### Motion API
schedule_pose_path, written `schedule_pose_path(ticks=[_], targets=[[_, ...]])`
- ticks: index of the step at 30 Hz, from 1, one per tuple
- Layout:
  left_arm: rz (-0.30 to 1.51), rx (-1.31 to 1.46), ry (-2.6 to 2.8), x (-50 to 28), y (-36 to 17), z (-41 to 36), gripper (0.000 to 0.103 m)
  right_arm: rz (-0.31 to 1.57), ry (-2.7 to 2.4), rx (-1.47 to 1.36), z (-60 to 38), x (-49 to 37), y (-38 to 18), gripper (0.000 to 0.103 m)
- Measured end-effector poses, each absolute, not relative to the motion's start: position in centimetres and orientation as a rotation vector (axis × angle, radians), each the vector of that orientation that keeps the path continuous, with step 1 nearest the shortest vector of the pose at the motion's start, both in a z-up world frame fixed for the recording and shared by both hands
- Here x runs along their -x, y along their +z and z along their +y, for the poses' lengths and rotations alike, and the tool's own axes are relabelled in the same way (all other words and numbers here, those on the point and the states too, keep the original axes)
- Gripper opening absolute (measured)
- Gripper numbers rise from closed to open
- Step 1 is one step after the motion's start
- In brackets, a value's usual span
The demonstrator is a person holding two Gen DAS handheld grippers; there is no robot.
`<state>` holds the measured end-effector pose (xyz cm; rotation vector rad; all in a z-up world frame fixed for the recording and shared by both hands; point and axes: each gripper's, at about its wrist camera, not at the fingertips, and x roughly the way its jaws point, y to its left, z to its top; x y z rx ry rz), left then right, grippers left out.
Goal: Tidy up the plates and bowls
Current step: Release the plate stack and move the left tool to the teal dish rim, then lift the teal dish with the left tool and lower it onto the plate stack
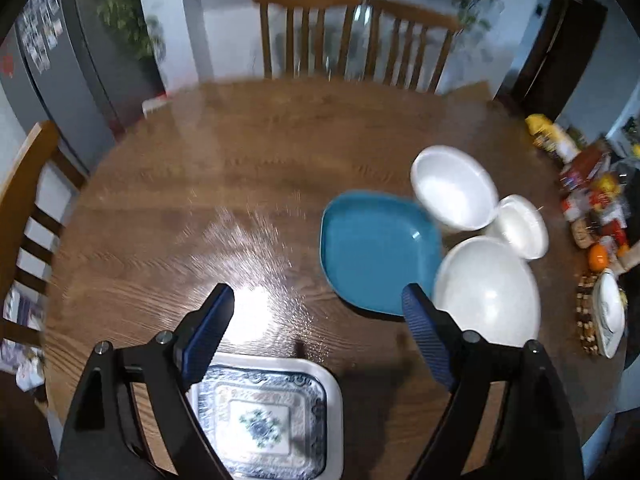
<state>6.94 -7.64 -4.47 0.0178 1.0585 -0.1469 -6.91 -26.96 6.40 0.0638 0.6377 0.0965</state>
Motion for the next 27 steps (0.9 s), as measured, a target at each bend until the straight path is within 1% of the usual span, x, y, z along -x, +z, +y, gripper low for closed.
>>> schedule_pose_path(ticks=[2,4,5,7,8,9,11,13,14,17,27], targets=[[1.113,-0.012,-0.126,-8.4,-6.8,-8.0,0.077,0.667,0.110,-0.059,-26.7,6.5,5.3,0.060],[1.161,-0.007,-0.114,-9.5,-8.6,-8.1,0.067,0.697,0.118,-0.051,-26.6,5.9,4.1,0.060],[1.183,-0.002,-0.108,-10.0,-9.4,-8.4,0.065,0.718,0.122,-0.051,-26.5,5.5,3.3,0.060],[1.209,0.006,-0.094,-10.7,-10.6,-8.3,0.050,0.740,0.130,-0.055,-26.3,4.8,2.5,0.060],[1.217,0.011,-0.093,-10.9,-11.0,-8.3,0.046,0.751,0.135,-0.057,-26.2,4.4,2.0,0.060],[1.225,0.017,-0.094,-11.1,-11.4,-8.2,0.038,0.761,0.141,-0.056,-26.0,4.0,1.6,0.060],[1.234,0.016,-0.100,-11.5,-11.9,-8.3,0.029,0.776,0.149,-0.057,-25.6,3.1,1.0,0.060],[1.232,0.002,-0.108,-11.8,-12.2,-8.5,0.008,0.793,0.159,-0.054,-25.2,2.3,0.4,0.060],[1.226,-0.013,-0.103,-11.9,-12.2,-8.5,0.007,0.802,0.165,-0.053,-24.9,1.8,0.1,0.060],[1.221,-0.027,-0.073,-12.4,-12.4,-7.7,0.008,0.836,0.190,-0.054,-24.0,0.4,-0.9,0.060],[1.206,-0.008,0.007,-13.5,-12.6,-2.2,0.009,0.987,0.327,-0.016,-17.5,-5.9,-4.8,0.060]])
